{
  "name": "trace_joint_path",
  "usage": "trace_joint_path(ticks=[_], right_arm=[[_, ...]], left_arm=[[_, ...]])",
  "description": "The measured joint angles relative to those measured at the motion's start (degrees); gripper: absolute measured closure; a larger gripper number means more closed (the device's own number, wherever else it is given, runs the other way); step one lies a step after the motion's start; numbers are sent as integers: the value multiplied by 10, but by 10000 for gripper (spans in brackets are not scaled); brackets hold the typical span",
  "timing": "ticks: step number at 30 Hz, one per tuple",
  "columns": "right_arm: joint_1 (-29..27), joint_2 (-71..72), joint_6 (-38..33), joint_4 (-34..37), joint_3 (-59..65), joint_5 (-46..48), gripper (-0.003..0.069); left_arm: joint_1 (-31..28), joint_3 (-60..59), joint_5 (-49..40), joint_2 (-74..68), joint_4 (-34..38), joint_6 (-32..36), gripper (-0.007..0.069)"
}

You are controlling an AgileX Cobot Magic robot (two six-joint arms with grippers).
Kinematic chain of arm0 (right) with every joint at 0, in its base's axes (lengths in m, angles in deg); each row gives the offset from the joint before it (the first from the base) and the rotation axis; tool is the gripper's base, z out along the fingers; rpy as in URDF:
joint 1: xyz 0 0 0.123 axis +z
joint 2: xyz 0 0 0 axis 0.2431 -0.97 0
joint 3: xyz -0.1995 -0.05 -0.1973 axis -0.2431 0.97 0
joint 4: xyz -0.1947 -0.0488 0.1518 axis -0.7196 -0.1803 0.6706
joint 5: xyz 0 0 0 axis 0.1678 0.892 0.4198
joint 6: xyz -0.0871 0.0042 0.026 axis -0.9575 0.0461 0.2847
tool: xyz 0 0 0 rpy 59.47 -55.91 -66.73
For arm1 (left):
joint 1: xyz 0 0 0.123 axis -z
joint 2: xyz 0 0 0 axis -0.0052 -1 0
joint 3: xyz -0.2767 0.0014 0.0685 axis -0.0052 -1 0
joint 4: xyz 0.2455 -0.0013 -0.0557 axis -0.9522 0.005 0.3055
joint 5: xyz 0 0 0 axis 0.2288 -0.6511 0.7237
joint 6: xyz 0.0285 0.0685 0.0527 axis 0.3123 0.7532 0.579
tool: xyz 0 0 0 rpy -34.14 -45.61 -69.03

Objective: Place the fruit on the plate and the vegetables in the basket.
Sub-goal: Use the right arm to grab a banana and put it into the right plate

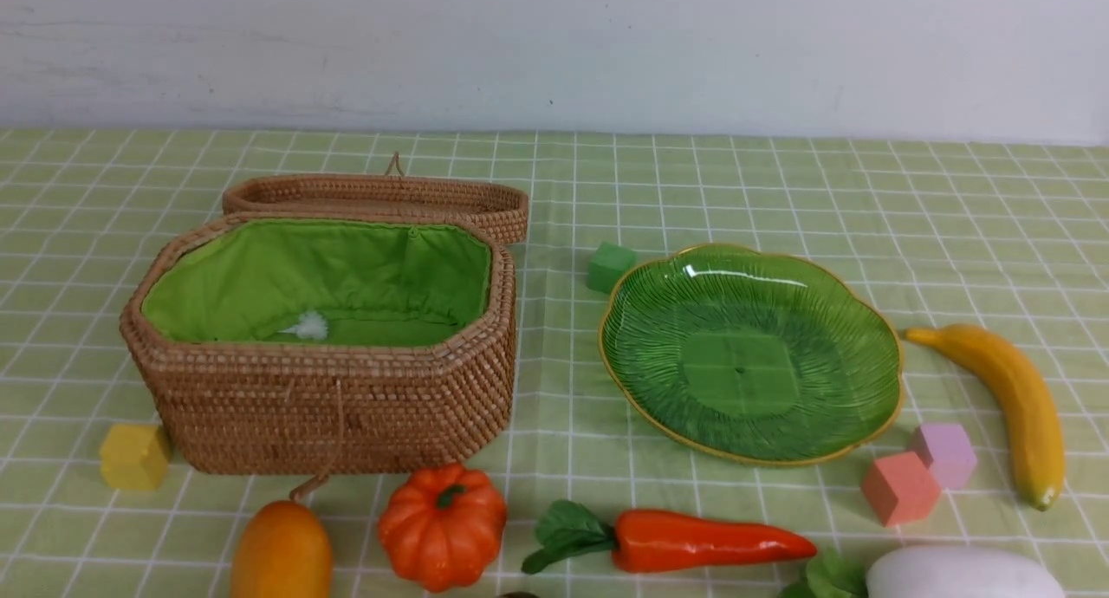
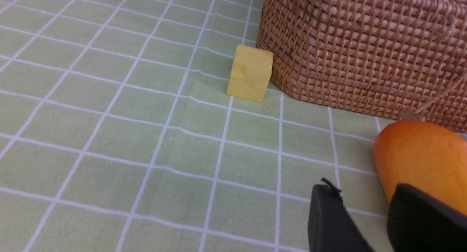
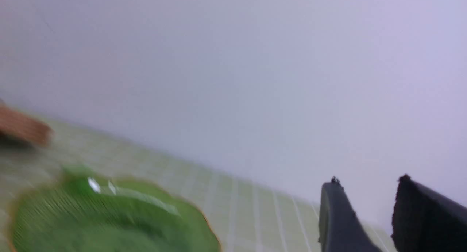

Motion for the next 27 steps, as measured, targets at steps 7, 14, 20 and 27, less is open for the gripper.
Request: trace_joint_path(ticks=[7,14,20,27], right_arm=[[0,0,79,67,-20,-195,418],[0,-12,209,163,-188,17,418],[0,-206,200,174,-434,384,418],[0,-493,75,242,-586,737,418]], left_arm=[[0,0,0,0,0,0,386],[0,0,0,0,0,0,386],[0,0,0,0,0,0,386],[0,0,0,0,0,0,386]])
